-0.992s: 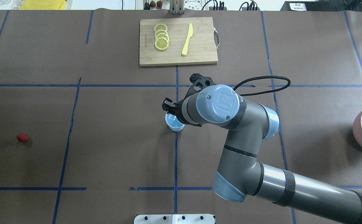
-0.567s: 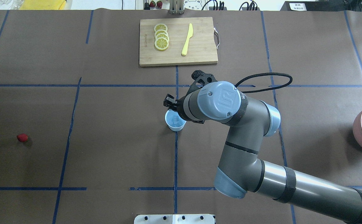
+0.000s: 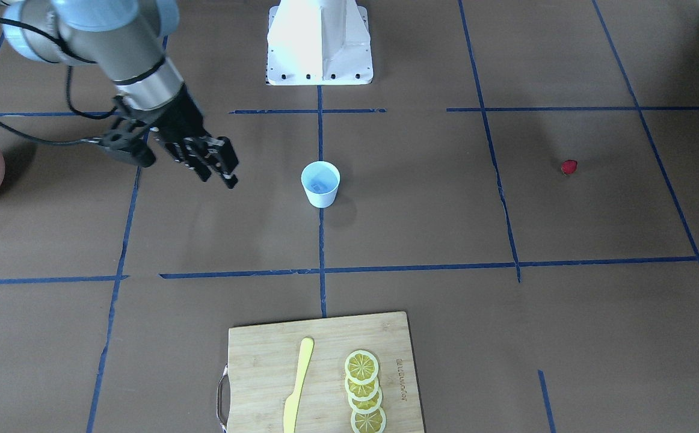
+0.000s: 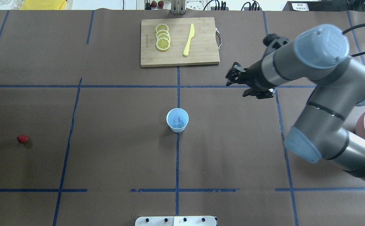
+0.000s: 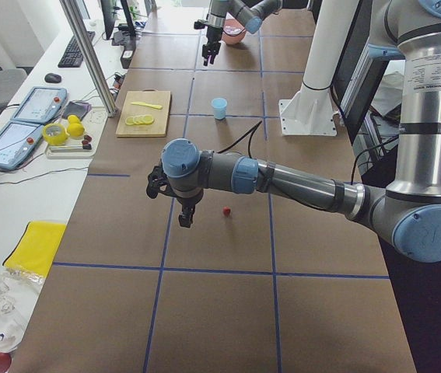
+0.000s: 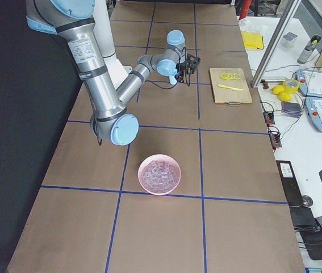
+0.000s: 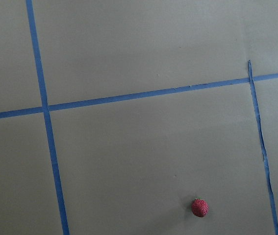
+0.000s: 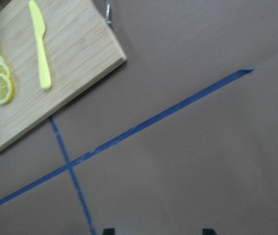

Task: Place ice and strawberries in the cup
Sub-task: 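Move the right gripper back to the pink bowl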

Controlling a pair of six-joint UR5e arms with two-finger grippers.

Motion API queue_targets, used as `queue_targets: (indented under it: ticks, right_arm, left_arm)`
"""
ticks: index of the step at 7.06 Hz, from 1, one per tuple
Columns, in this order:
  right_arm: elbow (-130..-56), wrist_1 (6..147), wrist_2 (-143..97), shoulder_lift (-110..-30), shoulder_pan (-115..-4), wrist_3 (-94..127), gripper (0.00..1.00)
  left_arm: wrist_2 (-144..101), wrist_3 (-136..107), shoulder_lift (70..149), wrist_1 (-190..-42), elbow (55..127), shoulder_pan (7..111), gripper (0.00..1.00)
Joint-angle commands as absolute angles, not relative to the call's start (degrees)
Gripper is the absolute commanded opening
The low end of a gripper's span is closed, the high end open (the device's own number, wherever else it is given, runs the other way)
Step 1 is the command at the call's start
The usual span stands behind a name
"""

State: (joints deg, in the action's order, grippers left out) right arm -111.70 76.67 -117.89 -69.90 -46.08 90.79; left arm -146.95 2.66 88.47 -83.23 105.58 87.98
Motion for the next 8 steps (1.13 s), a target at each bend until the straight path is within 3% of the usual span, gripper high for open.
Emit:
queue_targets:
  ticks: [1,3,4,8]
  right_arm:
    - [-114.9,76.5,-130.9,-84.0,-59.6,72.9,0.89]
    - [-115.2,76.2,-133.1,-97.9,-68.4,51.0,0.90]
    - [-114.3,76.3,-133.0,-102.3,-71.3,41.1,0.99]
    - [-101.2,69.4,-132.5,-104.3,-73.9,26.2,0.99]
  left_arm:
    - [-147.0,2.7,88.5,-83.2,105.5,88.0,1.00]
    - [-147.0,2.6,88.5,-83.2,105.8,88.0,1.00]
    - [-147.0,2.6,88.5,-83.2,105.8,88.0,1.00]
    - [-147.0,2.6,88.5,-83.2,106.1,88.0,1.00]
